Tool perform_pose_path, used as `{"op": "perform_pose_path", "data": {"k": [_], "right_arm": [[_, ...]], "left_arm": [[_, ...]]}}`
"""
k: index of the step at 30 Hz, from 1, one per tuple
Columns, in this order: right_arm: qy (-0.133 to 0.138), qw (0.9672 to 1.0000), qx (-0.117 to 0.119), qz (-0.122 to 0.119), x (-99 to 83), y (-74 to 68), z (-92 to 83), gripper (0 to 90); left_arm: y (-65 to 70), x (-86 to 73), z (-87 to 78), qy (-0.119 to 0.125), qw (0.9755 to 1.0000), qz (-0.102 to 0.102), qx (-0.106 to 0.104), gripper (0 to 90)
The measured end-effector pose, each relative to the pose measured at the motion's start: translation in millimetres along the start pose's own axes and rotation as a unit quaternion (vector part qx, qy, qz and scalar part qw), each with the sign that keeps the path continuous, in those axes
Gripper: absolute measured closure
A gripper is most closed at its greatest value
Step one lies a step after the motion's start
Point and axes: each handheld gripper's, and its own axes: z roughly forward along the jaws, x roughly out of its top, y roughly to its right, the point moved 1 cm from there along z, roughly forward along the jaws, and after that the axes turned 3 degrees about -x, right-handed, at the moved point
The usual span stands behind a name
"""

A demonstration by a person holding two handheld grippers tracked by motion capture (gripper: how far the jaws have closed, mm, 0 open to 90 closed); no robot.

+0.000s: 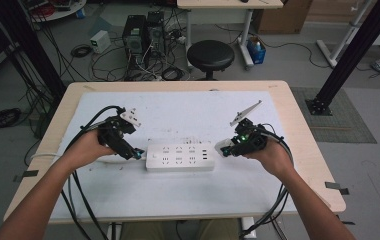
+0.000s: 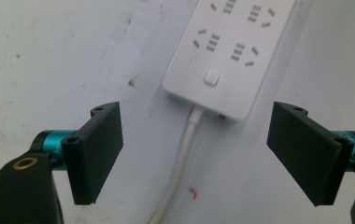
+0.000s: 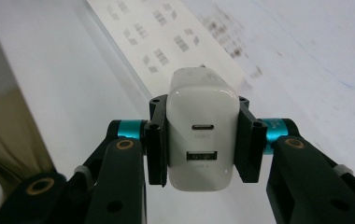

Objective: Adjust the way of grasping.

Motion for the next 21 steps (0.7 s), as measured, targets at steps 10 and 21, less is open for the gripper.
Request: {"op": "perform_pose_path", "data": {"k": [10, 21], "right_arm": [[-0.057, 0.9957, -0.043, -0.06, -8.0, 19.0, -27.3, 62.0], [-0.104, 0.9897, -0.06, -0.078, -18.6, 20.8, -36.7, 62.0]], "left_arm": [[-12.2, -20.5, -12.7, -0.057, 0.9984, 0.005, 0.002, 18.5], [-13.6, -30.4, -19.6, -0.06, 0.9973, -0.035, 0.022, 18.4]]}}
